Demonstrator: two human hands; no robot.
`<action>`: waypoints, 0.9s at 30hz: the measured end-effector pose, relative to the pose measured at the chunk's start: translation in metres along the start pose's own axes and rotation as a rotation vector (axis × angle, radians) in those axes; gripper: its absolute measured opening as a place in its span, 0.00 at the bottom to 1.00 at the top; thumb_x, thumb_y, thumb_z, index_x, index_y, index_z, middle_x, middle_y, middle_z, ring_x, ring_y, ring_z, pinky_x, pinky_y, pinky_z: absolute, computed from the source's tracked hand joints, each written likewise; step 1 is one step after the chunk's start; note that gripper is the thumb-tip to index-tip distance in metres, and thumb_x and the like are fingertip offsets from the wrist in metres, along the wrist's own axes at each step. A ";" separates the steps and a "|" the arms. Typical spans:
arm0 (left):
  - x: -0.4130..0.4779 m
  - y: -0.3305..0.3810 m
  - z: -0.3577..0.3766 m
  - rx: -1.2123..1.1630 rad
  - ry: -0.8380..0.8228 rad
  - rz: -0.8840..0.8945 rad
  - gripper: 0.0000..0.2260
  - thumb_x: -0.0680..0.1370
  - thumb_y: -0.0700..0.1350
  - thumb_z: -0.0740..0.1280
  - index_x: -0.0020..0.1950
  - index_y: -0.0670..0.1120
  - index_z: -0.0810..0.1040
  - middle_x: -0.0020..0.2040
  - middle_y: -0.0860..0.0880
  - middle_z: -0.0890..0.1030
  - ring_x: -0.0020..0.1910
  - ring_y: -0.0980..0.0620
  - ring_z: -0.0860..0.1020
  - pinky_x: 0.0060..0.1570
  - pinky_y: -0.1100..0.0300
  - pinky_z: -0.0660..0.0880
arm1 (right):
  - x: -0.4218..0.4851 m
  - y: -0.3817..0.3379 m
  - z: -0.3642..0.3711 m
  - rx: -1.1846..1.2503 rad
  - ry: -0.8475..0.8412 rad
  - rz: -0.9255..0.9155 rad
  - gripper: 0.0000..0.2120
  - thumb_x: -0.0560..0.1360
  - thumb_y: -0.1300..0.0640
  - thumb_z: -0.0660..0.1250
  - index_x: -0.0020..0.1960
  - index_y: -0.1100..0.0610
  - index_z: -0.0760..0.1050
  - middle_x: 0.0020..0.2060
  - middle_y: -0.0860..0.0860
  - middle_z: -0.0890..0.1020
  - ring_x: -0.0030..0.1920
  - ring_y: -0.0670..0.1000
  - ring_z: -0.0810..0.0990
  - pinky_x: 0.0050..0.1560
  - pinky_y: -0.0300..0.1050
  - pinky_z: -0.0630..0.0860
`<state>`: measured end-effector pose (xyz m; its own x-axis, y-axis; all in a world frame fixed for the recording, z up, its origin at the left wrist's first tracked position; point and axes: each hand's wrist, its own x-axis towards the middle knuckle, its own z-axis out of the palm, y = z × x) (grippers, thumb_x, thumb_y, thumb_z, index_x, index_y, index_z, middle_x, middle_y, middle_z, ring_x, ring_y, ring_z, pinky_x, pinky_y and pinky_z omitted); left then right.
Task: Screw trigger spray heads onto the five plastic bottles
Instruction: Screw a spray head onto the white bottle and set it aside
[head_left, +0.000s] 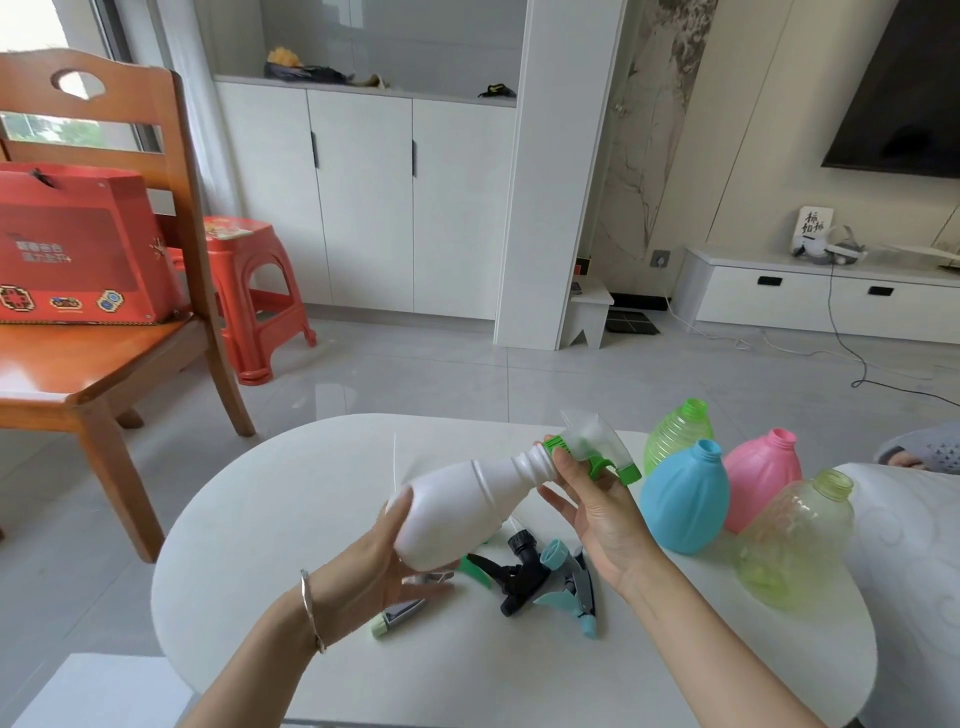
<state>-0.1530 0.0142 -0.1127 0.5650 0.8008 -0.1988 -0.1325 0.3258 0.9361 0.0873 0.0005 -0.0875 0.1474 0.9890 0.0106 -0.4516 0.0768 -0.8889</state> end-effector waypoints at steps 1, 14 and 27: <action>-0.001 0.000 0.002 -0.027 0.021 -0.038 0.29 0.70 0.69 0.61 0.66 0.54 0.71 0.57 0.40 0.80 0.50 0.44 0.82 0.46 0.53 0.80 | 0.000 0.000 0.001 0.000 0.002 0.002 0.12 0.65 0.54 0.73 0.48 0.52 0.82 0.49 0.49 0.85 0.51 0.45 0.83 0.46 0.40 0.80; 0.001 0.003 -0.003 0.040 0.054 0.181 0.40 0.61 0.47 0.80 0.70 0.59 0.67 0.65 0.47 0.75 0.57 0.47 0.80 0.49 0.56 0.79 | 0.000 -0.003 0.002 0.117 0.072 0.045 0.04 0.66 0.55 0.72 0.40 0.50 0.83 0.42 0.45 0.86 0.41 0.42 0.82 0.44 0.39 0.80; -0.004 0.011 0.000 -0.100 -0.110 -0.064 0.29 0.64 0.64 0.73 0.61 0.52 0.79 0.60 0.40 0.80 0.56 0.41 0.80 0.51 0.47 0.80 | 0.001 -0.010 0.005 0.080 -0.074 0.081 0.10 0.69 0.52 0.68 0.47 0.51 0.84 0.53 0.49 0.85 0.55 0.45 0.82 0.48 0.38 0.79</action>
<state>-0.1567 0.0148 -0.1018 0.6600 0.7185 -0.2192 -0.1704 0.4274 0.8879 0.0877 0.0016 -0.0762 0.0437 0.9988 -0.0235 -0.5285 0.0032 -0.8489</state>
